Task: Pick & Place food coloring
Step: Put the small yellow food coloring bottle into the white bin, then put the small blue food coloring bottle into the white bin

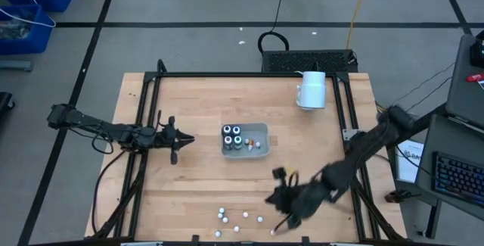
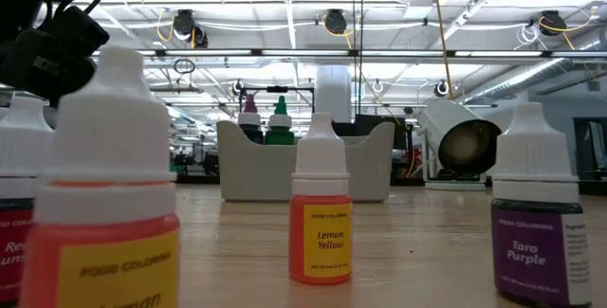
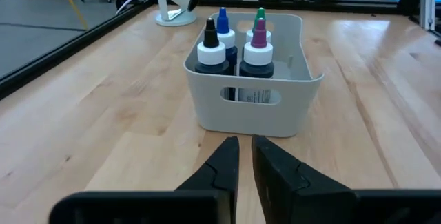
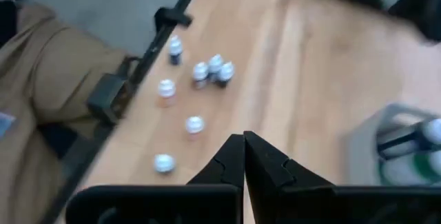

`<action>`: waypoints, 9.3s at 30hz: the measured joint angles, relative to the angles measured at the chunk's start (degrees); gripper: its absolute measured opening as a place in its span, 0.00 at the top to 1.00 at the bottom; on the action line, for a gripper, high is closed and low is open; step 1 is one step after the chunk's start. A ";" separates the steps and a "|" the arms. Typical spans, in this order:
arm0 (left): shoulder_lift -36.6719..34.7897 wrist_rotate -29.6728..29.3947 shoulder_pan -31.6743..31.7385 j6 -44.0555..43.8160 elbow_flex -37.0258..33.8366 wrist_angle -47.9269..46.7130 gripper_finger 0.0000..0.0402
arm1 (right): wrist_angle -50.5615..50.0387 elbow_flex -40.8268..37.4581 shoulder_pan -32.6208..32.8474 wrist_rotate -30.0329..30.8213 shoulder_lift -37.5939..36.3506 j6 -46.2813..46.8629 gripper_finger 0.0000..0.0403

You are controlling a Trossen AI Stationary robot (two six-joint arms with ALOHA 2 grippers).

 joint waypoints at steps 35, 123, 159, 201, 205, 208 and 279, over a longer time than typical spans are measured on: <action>0.00 0.15 0.00 -0.05 0.04 -0.13 0.87 | -5.26 12.15 7.85 -13.62 24.35 13.91 0.44; 0.02 0.02 -0.02 4.97 0.09 1.77 0.87 | 9.17 -11.23 -38.27 -10.34 6.30 -0.70 0.87; 0.02 0.07 0.00 5.33 0.09 4.18 0.87 | 12.24 -16.24 -40.67 -13.73 6.26 0.39 0.84; 0.01 0.02 -0.01 6.75 0.09 4.62 0.87 | 11.89 -16.24 -40.56 -13.50 4.76 0.73 0.72; 0.01 0.02 -0.01 6.04 0.09 4.60 0.87 | 10.71 -16.24 -39.93 -13.64 -0.98 2.02 0.72; 0.00 -0.11 0.00 5.47 0.09 4.59 0.87 | 10.26 -16.24 -38.40 -16.77 -6.76 -1.36 0.72; 47.81 -12.20 -31.65 -3.22 26.32 8.06 0.95 | 87.93 -73.57 -21.19 -13.49 -32.39 -9.22 1.00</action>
